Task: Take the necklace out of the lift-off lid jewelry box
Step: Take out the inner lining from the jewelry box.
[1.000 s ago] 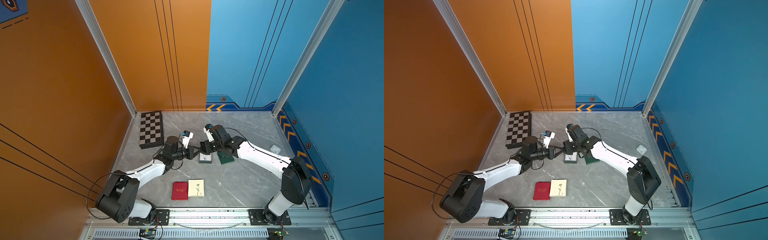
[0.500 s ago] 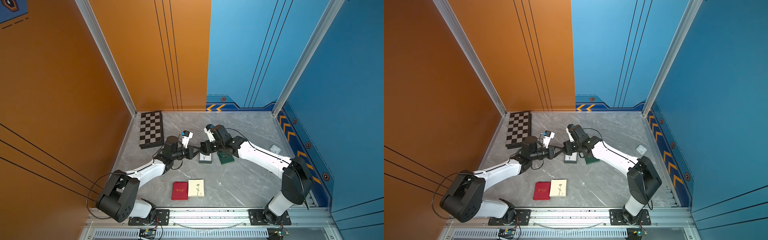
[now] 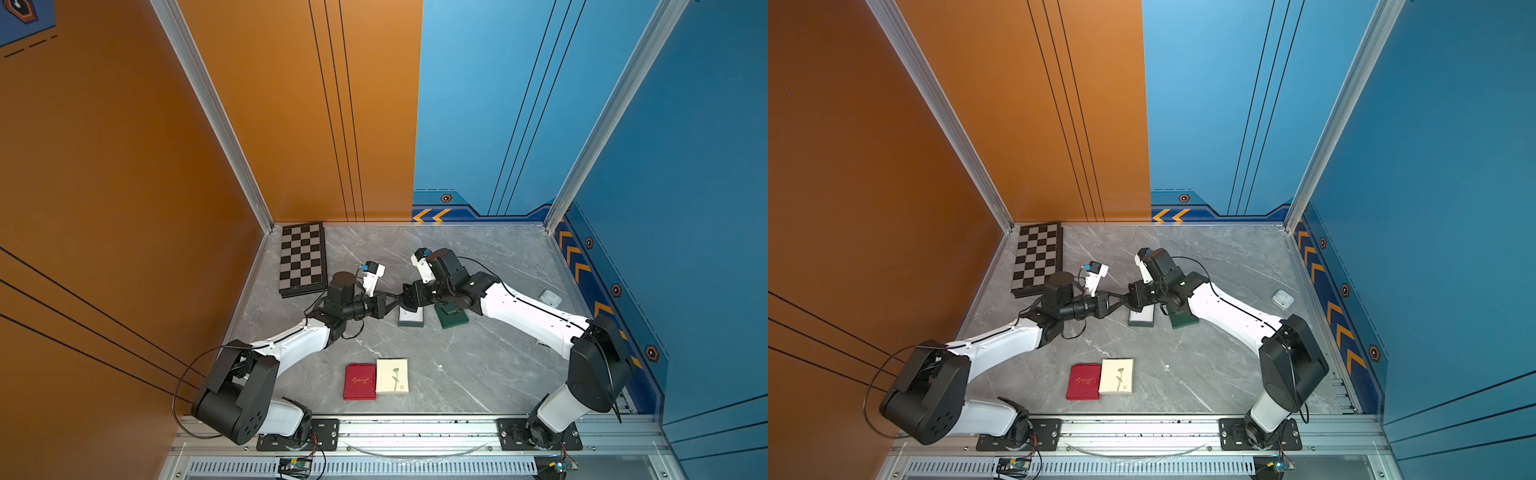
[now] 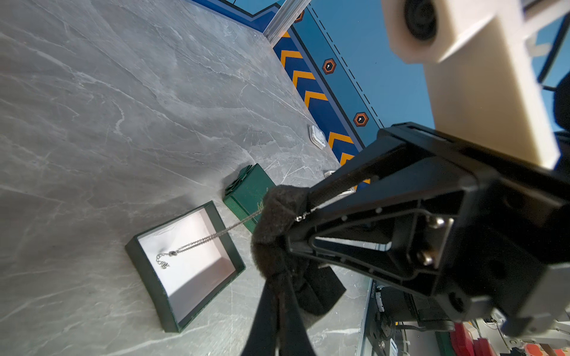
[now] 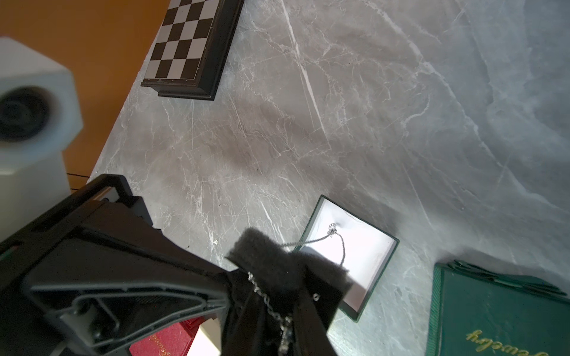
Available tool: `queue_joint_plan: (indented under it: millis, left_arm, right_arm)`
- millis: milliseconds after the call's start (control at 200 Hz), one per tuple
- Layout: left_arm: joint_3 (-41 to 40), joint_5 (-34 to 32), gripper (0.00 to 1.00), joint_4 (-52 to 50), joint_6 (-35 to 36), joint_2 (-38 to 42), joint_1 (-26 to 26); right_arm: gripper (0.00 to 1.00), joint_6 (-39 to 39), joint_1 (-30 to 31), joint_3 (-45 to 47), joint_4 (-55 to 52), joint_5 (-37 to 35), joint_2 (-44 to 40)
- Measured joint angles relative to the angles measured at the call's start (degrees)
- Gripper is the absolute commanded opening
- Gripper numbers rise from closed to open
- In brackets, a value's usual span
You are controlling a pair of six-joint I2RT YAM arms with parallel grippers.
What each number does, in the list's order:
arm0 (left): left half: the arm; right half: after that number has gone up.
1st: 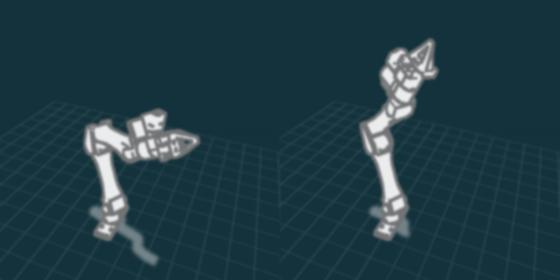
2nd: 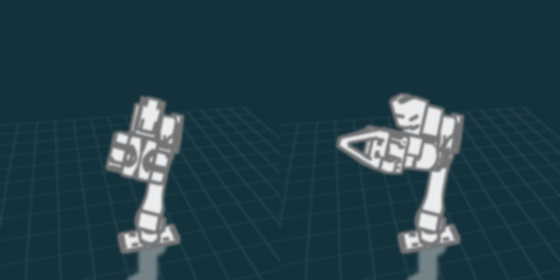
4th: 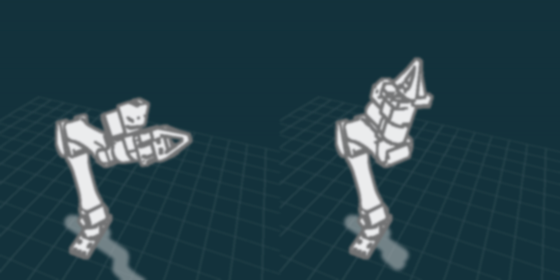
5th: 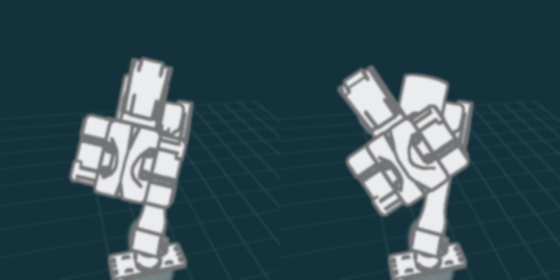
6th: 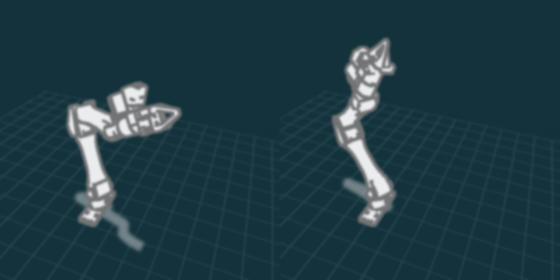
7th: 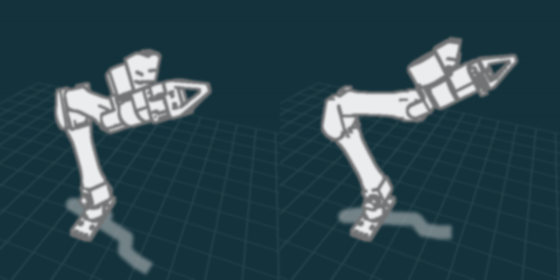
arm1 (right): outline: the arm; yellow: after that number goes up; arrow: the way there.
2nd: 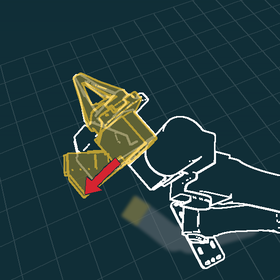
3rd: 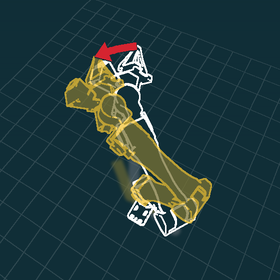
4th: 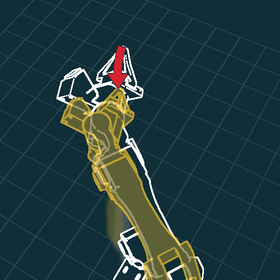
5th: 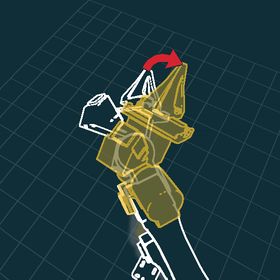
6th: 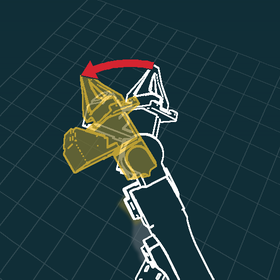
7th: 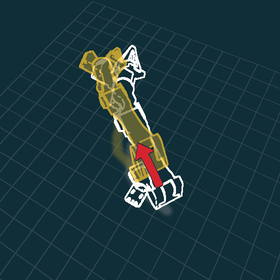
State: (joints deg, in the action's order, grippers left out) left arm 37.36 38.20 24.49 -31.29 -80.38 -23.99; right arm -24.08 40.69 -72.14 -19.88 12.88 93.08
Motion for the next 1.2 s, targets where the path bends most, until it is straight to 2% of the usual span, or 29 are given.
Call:
queue_joint_plan:
  millis: [666, 946, 1156, 1201]
  left_arm:
    - [0.0, -0.1, 0.00, -1.2, 0.4, 0.0, 0.1]
    - [0.1, -0.2, 0.00, -1.4, 0.4, 0.0, 0.1]
    - [0.6, -0.2, 0.00, -1.1, 0.4, 0.0, 0.1]
    - [0.7, -0.2, 0.00, -0.9, 0.5, 0.0, 0.1]
  right_arm:
    - [0.13, 0.0, -0.2, 0.6, 0.0, 1.7, 0.0]
    - [0.07, 0.1, -1.8, 0.9, -0.2, 3.9, -0.7]
    - [0.07, 0.2, -2.3, 0.9, -0.6, 5.0, -2.0]
    - [0.09, 0.2, -2.5, 0.9, -0.6, 5.3, -2.1]
